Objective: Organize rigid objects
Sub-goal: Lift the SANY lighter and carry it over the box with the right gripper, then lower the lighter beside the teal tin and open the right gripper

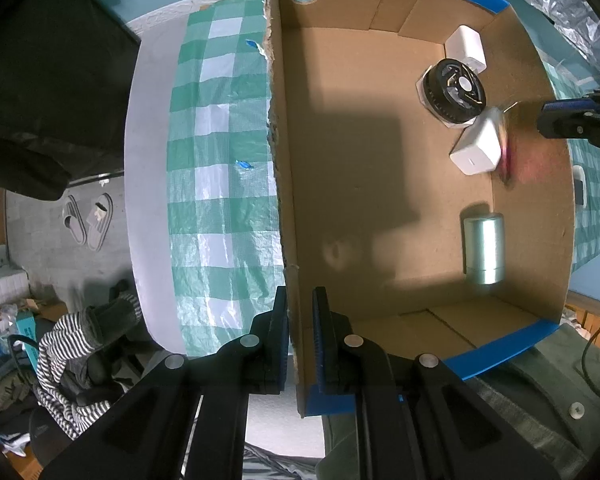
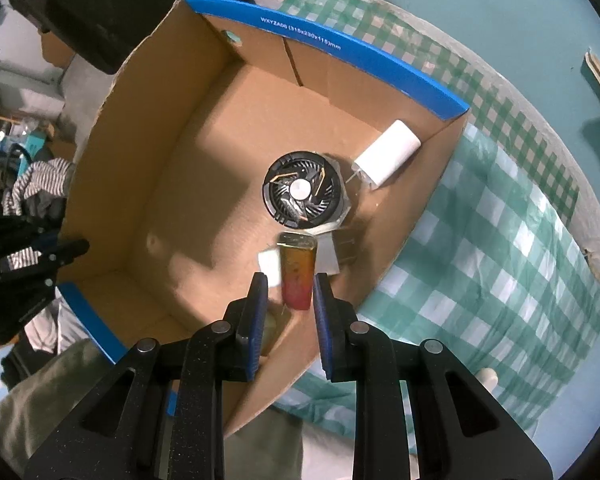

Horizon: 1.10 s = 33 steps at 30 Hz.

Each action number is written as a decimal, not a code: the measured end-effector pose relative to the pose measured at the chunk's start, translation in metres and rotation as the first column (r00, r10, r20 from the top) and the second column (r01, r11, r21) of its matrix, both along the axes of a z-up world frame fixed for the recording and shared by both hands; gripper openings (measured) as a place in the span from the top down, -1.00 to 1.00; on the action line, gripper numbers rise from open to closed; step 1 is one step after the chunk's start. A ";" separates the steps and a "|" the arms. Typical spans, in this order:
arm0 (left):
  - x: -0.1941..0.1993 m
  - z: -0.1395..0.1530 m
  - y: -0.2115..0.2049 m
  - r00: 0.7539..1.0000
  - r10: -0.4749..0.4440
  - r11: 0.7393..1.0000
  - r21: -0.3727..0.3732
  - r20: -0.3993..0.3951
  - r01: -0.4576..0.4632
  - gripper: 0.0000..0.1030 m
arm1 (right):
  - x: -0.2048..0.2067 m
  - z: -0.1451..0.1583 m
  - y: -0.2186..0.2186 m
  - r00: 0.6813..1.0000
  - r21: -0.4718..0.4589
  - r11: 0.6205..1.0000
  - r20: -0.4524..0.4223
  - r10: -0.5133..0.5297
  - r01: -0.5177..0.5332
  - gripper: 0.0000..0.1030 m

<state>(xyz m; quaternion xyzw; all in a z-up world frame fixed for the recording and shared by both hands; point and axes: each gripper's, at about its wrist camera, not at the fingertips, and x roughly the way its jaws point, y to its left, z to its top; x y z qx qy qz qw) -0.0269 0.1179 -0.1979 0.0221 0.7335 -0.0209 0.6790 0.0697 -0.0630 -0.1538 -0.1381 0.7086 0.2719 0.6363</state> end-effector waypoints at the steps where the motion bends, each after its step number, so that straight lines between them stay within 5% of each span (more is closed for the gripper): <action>1: 0.000 0.000 0.000 1.000 0.000 1.000 0.000 0.000 0.000 0.80 | 0.000 0.000 0.000 1.000 0.000 1.000 -0.001 -0.002 0.002 0.58; 9: -0.002 0.000 0.000 1.000 -0.002 1.000 0.001 0.001 0.002 0.80 | 0.004 0.005 -0.010 0.999 0.009 0.999 0.007 -0.039 0.039 0.56; 12: -0.002 -0.001 0.000 1.000 -0.003 1.000 0.001 0.001 0.003 0.80 | 0.005 0.010 -0.014 0.998 0.018 0.998 0.019 -0.057 0.056 0.33; 33: -0.002 0.002 -0.002 1.000 -0.012 1.000 0.008 0.006 0.012 0.80 | 0.004 0.039 -0.060 0.988 0.050 0.989 0.052 -0.144 0.142 0.31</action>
